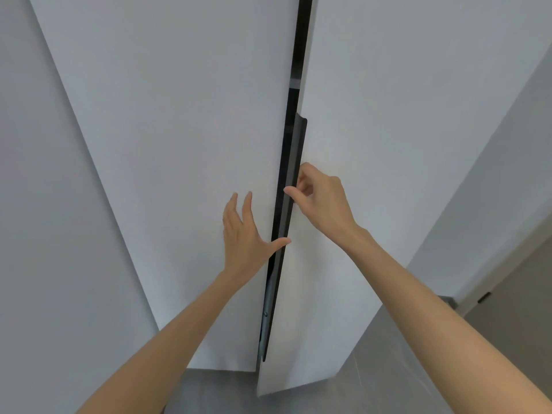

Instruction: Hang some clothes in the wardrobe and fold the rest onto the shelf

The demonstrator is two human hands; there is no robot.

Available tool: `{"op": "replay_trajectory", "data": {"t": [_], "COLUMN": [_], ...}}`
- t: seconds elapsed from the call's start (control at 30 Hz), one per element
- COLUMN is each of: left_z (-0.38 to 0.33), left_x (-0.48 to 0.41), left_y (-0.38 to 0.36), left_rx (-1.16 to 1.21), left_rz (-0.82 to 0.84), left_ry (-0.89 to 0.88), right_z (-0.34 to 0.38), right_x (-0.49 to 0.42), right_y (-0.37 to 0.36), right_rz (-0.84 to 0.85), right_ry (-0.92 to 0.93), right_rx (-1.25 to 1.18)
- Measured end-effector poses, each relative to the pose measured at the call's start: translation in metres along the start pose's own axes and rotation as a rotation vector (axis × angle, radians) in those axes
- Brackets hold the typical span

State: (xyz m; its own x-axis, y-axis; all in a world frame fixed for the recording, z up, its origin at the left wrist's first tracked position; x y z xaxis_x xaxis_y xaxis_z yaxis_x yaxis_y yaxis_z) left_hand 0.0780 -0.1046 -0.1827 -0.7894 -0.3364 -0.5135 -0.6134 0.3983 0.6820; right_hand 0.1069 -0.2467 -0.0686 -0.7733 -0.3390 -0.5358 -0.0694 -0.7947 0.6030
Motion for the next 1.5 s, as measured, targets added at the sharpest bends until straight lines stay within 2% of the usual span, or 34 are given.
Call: {"op": "replay_trajectory", "data": {"t": [0.13,0.4,0.97,1.2,1.33,1.5], "left_z": [0.002,-0.001,-0.003,0.007,0.016,0.001], "left_x": [-0.021,-0.053,-0.067,-0.057,-0.047,-0.023], "left_y": [-0.007,-0.022,-0.03,0.005,0.036,0.091], "left_rx": [-0.091,-0.208,-0.234,-0.086,-0.044,-0.011], "left_rz": [-0.06,-0.023,-0.027,0.101,0.091,0.053], "left_ry": [0.006,0.054,0.076,-0.026,-0.075,-0.136], "right_z": [-0.011,-0.033,-0.041,-0.03,-0.021,0.006], "right_x": [-0.027,-0.066,-0.081,-0.059,-0.035,0.005], "right_y": [-0.007,-0.019,-0.022,-0.021,-0.018,-0.01], "right_rz": [0.04,0.128,0.144,0.213,0.211,0.13], "right_ry": [0.006,0.032,-0.021,-0.138,-0.174,-0.213], "right_rx": [-0.016,-0.048,-0.147,-0.143,-0.048,-0.04]}}
Point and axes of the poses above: each hand's wrist, its own x-axis away from the middle knuckle, its own y-axis out of the back of the hand, z = x × y, the point moved 1 cm from there along -x, towards the middle knuckle, and after that the axes turned 8 degrees about -x, right-handed, at the moved point
